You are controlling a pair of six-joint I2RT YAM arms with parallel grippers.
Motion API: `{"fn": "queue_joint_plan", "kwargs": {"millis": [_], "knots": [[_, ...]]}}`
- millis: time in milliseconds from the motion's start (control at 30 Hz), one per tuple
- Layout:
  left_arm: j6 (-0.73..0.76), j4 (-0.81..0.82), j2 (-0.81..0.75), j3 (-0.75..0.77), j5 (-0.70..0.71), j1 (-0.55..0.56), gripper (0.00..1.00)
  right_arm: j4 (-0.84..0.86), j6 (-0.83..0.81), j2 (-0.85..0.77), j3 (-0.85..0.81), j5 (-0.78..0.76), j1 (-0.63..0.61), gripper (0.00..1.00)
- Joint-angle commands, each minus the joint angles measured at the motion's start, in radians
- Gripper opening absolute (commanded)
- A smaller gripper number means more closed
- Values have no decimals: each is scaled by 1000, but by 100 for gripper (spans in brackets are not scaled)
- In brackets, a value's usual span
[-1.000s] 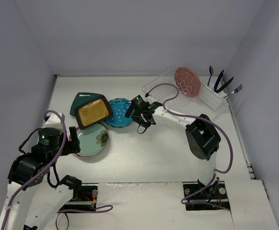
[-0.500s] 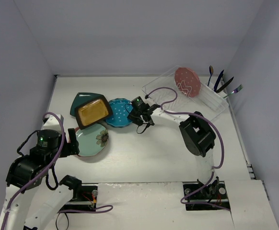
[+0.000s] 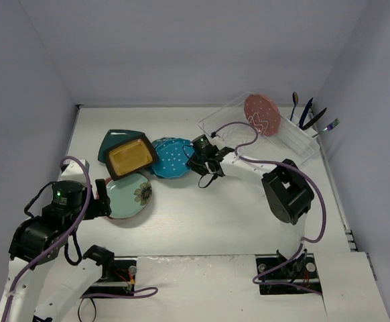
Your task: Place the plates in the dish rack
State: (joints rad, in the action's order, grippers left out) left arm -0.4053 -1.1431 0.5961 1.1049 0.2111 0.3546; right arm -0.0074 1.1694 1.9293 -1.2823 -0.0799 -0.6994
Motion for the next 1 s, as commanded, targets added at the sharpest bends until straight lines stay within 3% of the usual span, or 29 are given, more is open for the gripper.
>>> {"fn": "queue_joint_plan", "kwargs": {"millis": [0, 467, 967], "knots": [[8, 60, 36, 42, 17, 9, 76, -42, -65, -125, -2, -64, 6, 0], [8, 105, 73, 36, 8, 9, 76, -94, -410, -208, -129, -120, 3, 0], [10, 117, 77, 44, 16, 9, 76, -14, -1021, -256, -371, -87, 0, 0]]}}
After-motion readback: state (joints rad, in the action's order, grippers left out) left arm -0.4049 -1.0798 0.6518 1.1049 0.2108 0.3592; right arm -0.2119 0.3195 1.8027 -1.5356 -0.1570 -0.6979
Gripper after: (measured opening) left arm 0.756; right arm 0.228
